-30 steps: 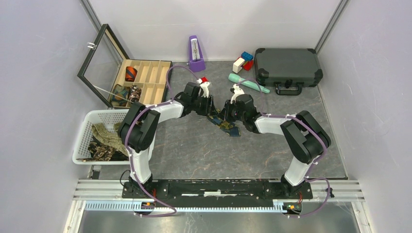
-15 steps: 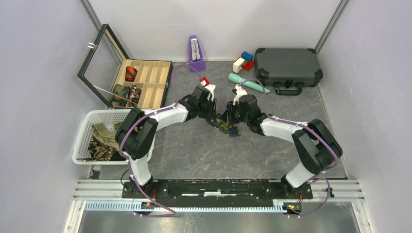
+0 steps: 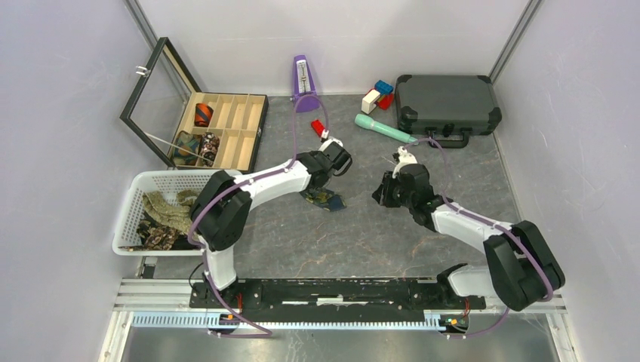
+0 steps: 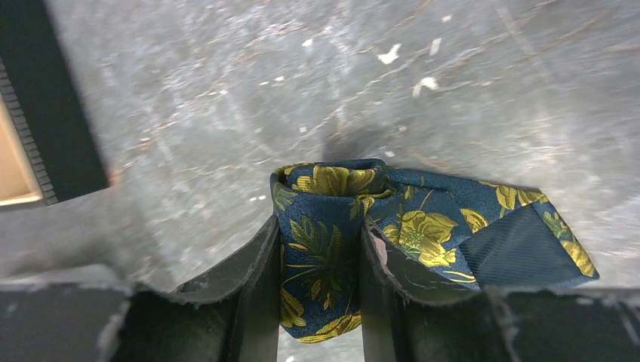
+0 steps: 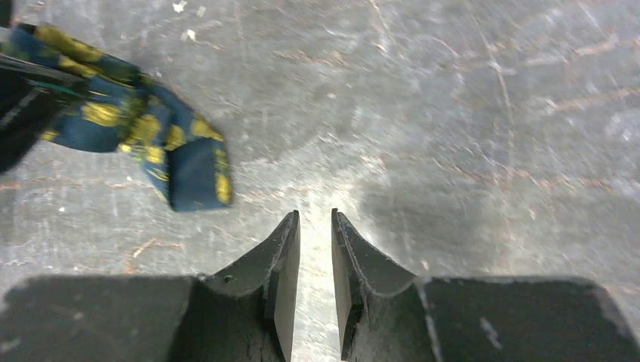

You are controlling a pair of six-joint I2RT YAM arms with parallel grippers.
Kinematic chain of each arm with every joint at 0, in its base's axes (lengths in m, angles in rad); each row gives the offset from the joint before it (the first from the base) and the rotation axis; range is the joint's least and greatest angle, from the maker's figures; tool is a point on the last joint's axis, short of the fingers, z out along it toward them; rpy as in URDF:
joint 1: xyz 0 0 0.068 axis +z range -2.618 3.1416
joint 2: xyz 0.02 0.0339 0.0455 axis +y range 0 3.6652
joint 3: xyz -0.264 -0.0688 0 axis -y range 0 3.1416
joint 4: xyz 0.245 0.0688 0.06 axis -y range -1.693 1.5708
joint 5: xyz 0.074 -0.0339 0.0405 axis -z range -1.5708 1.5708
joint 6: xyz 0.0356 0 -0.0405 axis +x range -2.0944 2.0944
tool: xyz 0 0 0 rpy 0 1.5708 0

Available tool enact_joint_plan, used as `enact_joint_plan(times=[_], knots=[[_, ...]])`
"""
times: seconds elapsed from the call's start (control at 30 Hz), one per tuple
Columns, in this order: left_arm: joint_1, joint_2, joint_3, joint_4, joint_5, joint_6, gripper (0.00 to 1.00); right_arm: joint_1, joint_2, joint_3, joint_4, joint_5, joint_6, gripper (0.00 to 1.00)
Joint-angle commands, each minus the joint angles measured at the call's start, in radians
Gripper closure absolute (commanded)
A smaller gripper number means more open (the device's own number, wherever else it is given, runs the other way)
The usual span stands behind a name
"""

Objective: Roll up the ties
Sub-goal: Roll the tie at the center of the board.

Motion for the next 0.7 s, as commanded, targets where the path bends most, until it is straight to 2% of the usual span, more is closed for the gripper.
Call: enact_joint_plan(times=[0.0,0.3,0.47,0.67], knots=[[-0.037,0.058,0.073,-0.190,-0.278,0.044,0.71,-0.033,-0.063,-0.053,0.009,0.006,-0.014,0.72],[-0.113,0.203,0.164,-0.406,-0.579,-0.074,0.72,-0.073,-0.121,-0.111,0.025,-0.028,-0.003,0.72],[-0.154,0.255,0.174,-0.446,-0.589,-0.135,0.72,-0.083,-0.154,-0.132,0.019,-0.031,-0.004,0.72],[-0.210,0.274,0.140,-0.448,-0.530,-0.222,0.72,-0.091,-0.197,-0.151,0.005,-0.030,-0.005,0.72]])
